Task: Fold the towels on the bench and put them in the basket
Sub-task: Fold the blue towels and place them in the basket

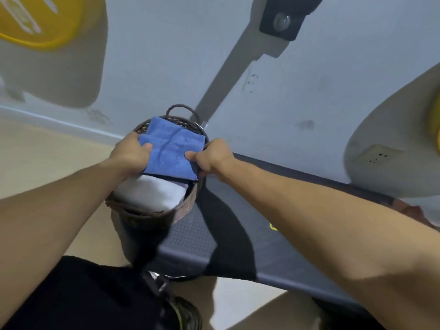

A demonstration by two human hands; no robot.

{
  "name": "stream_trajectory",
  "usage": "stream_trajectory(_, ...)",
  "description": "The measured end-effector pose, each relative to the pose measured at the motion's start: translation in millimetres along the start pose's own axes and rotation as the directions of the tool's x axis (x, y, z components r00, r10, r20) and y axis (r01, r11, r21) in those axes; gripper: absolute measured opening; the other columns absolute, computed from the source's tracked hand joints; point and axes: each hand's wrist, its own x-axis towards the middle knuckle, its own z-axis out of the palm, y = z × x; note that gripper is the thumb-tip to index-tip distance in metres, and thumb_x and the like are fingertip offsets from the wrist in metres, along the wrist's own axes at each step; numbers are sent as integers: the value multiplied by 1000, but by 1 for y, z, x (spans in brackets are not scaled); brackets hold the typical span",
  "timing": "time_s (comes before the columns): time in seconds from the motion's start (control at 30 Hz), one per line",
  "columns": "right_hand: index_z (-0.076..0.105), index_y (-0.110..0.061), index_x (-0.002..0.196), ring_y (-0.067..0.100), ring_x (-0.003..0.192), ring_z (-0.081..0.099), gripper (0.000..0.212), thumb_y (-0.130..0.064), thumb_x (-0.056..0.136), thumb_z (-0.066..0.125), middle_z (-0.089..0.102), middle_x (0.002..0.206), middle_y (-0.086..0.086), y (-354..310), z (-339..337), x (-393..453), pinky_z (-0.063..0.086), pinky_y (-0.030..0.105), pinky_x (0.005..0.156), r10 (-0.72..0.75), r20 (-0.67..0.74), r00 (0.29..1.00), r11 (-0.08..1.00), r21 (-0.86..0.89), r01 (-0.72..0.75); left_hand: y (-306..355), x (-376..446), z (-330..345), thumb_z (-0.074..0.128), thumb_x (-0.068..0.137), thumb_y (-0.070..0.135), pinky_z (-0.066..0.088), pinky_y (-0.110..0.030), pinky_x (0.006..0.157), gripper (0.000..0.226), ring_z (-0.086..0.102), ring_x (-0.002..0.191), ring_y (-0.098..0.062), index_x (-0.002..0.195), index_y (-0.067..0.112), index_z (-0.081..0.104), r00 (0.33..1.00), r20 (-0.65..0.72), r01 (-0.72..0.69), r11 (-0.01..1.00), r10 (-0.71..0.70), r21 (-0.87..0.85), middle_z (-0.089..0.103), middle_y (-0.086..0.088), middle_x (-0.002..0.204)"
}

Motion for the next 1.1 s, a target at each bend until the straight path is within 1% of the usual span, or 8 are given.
stream_trajectory(0.13, 71, -6, 80, 20, 76, 72, 36, -42, 85, 72, 73, 77, 12, -7, 19, 0, 59, 29, 70, -70, 22, 997, 968, -239, 73, -17, 14, -1, 57, 96, 24, 40, -37, 88, 35, 54, 114, -38, 123, 3, 51, 999, -48, -11, 1000, 11, -1, 58, -21, 124)
stream_trajectory(0.3, 52, -12, 61, 25, 61, 71, 37, -32, 81, 76, 67, 58, 7, -13, 19, 1, 48, 23, 45, -141, -4, 990, 910, -395, 128, -15, 23, 3, 61, 94, 27, 39, -34, 81, 37, 54, 114, -37, 120, 2, 54, 998, 53, 15, 995, -21, 103, 59, -19, 123)
stream_trajectory(0.43, 60, -7, 101, 32, 92, 55, 31, -26, 81, 74, 51, 108, 11, -15, 27, -2, 43, 33, 64, -469, -11, 883, 644, -689, 333, -16, 19, 2, 69, 90, 28, 40, -33, 76, 31, 57, 105, -35, 108, 5, 57, 999, -8, -31, 997, 31, 66, 60, -14, 107)
stream_trajectory(0.5, 64, -9, 107, 31, 105, 52, 30, -28, 84, 69, 52, 116, 12, -13, 30, -3, 46, 36, 75, -542, 78, 837, 593, -671, 446, -18, 15, 0, 70, 89, 27, 43, -34, 79, 33, 57, 102, -34, 111, 7, 56, 997, -44, -63, 998, 63, 3, 59, -12, 109)
stream_trajectory(0.63, 67, -10, 93, 26, 97, 57, 28, -36, 83, 71, 66, 97, 8, -5, 29, -4, 48, 34, 76, -503, 212, 838, 604, -607, 516, -21, 12, -2, 70, 90, 23, 41, -33, 73, 30, 54, 87, -28, 112, 8, 56, 989, -117, -95, 993, 86, -71, 58, -10, 103)
stream_trajectory(0.83, 55, -15, 137, 28, 117, 53, 66, -39, 80, 78, 56, 126, 10, 7, 28, -10, 45, 38, 99, -439, 314, 842, 585, -611, 534, -12, 6, 0, 66, 92, 20, 46, -42, 84, 28, 56, 102, -37, 112, 5, 54, 989, -78, -119, 987, 128, 106, 55, -18, 115)
stream_trajectory(1.0, 67, -7, 113, 26, 100, 59, 32, -17, 83, 71, 64, 108, 12, 19, -14, -34, 45, 33, 90, -625, 117, 772, 684, -394, 614, 27, -11, -5, 48, 100, 29, 40, -47, 98, 31, 48, 117, -38, 114, 4, 58, 942, -175, -258, 952, 286, 167, 53, -21, 121)
stream_trajectory(1.1, 67, -7, 106, 23, 92, 59, 23, -11, 84, 68, 63, 104, 13, 45, -70, -52, 45, 30, 86, -628, 33, 777, 708, -390, 589, 72, -35, 4, 44, 101, 30, 46, -43, 84, 31, 56, 92, -31, 91, 7, 61, 871, -50, -486, 872, 489, 54, 64, -14, 98)
